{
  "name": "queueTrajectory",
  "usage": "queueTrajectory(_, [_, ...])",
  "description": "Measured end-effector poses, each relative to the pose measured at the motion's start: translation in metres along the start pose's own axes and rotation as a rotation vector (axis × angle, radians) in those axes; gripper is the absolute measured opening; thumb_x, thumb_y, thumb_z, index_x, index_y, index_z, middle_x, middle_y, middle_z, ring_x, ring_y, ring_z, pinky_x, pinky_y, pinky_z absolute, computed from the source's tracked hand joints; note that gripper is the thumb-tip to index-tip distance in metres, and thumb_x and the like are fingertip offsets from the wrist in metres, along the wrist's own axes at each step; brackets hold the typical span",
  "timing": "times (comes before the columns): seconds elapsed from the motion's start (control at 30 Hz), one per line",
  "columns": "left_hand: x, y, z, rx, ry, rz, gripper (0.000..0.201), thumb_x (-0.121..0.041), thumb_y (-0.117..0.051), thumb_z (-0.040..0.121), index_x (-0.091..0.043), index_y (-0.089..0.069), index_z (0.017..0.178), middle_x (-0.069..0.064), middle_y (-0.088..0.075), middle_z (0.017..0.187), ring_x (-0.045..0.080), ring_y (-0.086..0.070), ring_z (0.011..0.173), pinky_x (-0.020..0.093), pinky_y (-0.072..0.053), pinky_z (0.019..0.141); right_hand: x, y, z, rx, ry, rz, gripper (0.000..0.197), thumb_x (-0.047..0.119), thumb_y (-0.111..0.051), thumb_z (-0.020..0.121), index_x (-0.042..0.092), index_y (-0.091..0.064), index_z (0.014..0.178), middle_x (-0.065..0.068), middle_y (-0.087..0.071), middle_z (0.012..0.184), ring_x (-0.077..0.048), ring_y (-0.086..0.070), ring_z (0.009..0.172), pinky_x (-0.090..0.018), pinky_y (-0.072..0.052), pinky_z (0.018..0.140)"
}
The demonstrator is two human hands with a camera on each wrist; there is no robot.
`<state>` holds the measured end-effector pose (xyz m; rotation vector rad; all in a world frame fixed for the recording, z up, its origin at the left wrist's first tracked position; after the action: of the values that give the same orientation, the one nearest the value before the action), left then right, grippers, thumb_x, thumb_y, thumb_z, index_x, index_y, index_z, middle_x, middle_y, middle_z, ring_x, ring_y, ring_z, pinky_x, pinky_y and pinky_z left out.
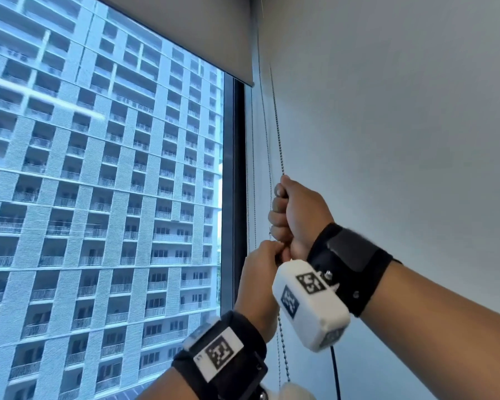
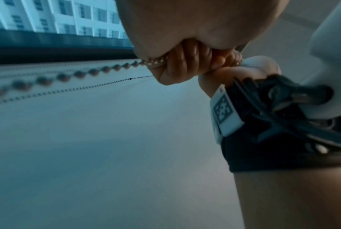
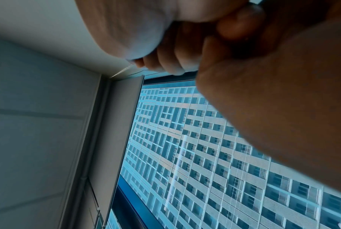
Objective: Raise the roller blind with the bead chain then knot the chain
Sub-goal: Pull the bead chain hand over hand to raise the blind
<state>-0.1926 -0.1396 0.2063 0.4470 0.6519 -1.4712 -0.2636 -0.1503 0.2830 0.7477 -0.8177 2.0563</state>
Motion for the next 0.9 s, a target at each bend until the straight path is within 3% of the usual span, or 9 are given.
queueTrajectory(0.07, [0.002,0.010,0.001,-0.029,0.023,0.008,0.045,-0.015,-0.047,0.092,-0.026,-0.059,0.050,-0.004,-0.050,0.056,0.015,-0.041,0.057,0.037,-0.040,0.061,-0.002,0.002,-0.006,0.001,0.037,-0.001,0.034,0.028,-0.038,0.099,0.026,-0.033,0.066,0.009,-0.024,0.049,-0.011,-0.014,0.042,-0.021,-0.009,0.041])
queueTrajectory(0.17, [0.001,0.024,0.009,0.003,0.035,0.021,0.043,-0.025,-0.036,0.097,-0.015,-0.075,0.082,0.003,-0.066,0.073,0.017,-0.058,0.072,0.035,-0.045,0.074,-0.008,0.008,-0.013,-0.010,0.089,-0.046,0.029,0.024,-0.037,0.096,0.025,-0.033,0.068,0.007,-0.022,0.051,-0.012,-0.012,0.045,-0.026,-0.008,0.046])
queueTrajectory(0.23, [-0.006,0.028,0.016,0.011,0.012,0.028,0.043,-0.029,-0.035,0.101,-0.009,-0.073,0.093,0.004,-0.070,0.080,0.018,-0.062,0.080,0.039,-0.048,0.084,-0.018,0.011,-0.019,-0.022,0.109,-0.107,0.025,0.025,-0.038,0.094,0.024,-0.035,0.069,0.004,-0.021,0.054,-0.014,-0.013,0.046,-0.026,-0.010,0.045])
queueTrajectory(0.37, [-0.016,0.029,0.024,0.041,-0.004,-0.041,0.045,-0.035,-0.039,0.105,-0.008,-0.073,0.095,0.007,-0.071,0.081,0.017,-0.065,0.076,0.034,-0.049,0.077,-0.040,0.007,-0.032,0.026,0.095,-0.137,0.032,0.024,-0.036,0.099,0.022,-0.035,0.068,0.001,-0.020,0.056,-0.013,-0.015,0.044,-0.024,-0.014,0.042])
queueTrajectory(0.47, [-0.019,0.028,0.029,0.081,0.004,-0.052,0.046,-0.042,-0.045,0.102,-0.008,-0.075,0.104,0.012,-0.069,0.089,0.020,-0.068,0.083,0.037,-0.050,0.082,-0.049,0.004,-0.040,0.051,0.081,-0.113,0.039,0.029,-0.035,0.103,0.022,-0.039,0.065,0.001,-0.021,0.054,-0.012,-0.015,0.042,-0.020,-0.015,0.040])
queueTrajectory(0.6, [-0.025,0.019,0.033,0.124,0.010,-0.043,0.031,-0.033,-0.050,0.102,-0.010,-0.070,0.101,0.010,-0.072,0.093,0.021,-0.070,0.094,0.039,-0.053,0.090,-0.059,0.003,-0.044,0.067,0.045,-0.128,0.036,0.032,-0.035,0.103,0.026,-0.032,0.067,0.002,-0.020,0.055,-0.011,-0.015,0.043,-0.019,-0.015,0.040])
queueTrajectory(0.7, [-0.023,0.017,0.031,0.115,0.040,-0.077,0.021,-0.022,-0.046,0.105,-0.012,-0.059,0.092,0.003,-0.065,0.076,0.021,-0.068,0.083,0.035,-0.052,0.075,-0.066,0.003,-0.042,0.151,0.030,-0.199,0.040,0.033,-0.037,0.103,0.026,-0.035,0.064,0.003,-0.025,0.054,-0.012,-0.019,0.044,-0.023,-0.016,0.044])
queueTrajectory(0.77, [-0.018,0.021,0.030,0.105,0.063,-0.089,0.024,-0.027,-0.043,0.106,-0.014,-0.055,0.090,0.000,-0.060,0.066,0.022,-0.058,0.064,0.033,-0.043,0.059,-0.066,0.003,-0.041,0.309,0.051,-0.332,0.036,0.031,-0.040,0.101,0.023,-0.048,0.067,-0.001,-0.041,0.058,-0.013,-0.032,0.051,-0.026,-0.026,0.048])
queueTrajectory(0.9, [0.000,0.037,0.028,0.005,0.137,-0.166,0.026,-0.026,-0.040,0.106,-0.015,-0.050,0.085,-0.004,-0.037,0.061,0.011,-0.032,0.049,0.025,-0.032,0.043,-0.067,0.007,-0.052,0.670,-0.047,-0.991,0.028,0.036,-0.051,0.086,0.023,-0.075,0.086,-0.004,-0.071,0.100,-0.012,-0.056,0.089,-0.032,-0.046,0.082])
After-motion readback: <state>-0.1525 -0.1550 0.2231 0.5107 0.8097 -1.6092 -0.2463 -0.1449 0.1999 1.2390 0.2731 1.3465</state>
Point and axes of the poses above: each hand's wrist, its own z-axis towards the middle knuckle, its own y-axis out of the back of the hand, x = y × z, the point moved 8 cm from there along z, towards the middle knuckle
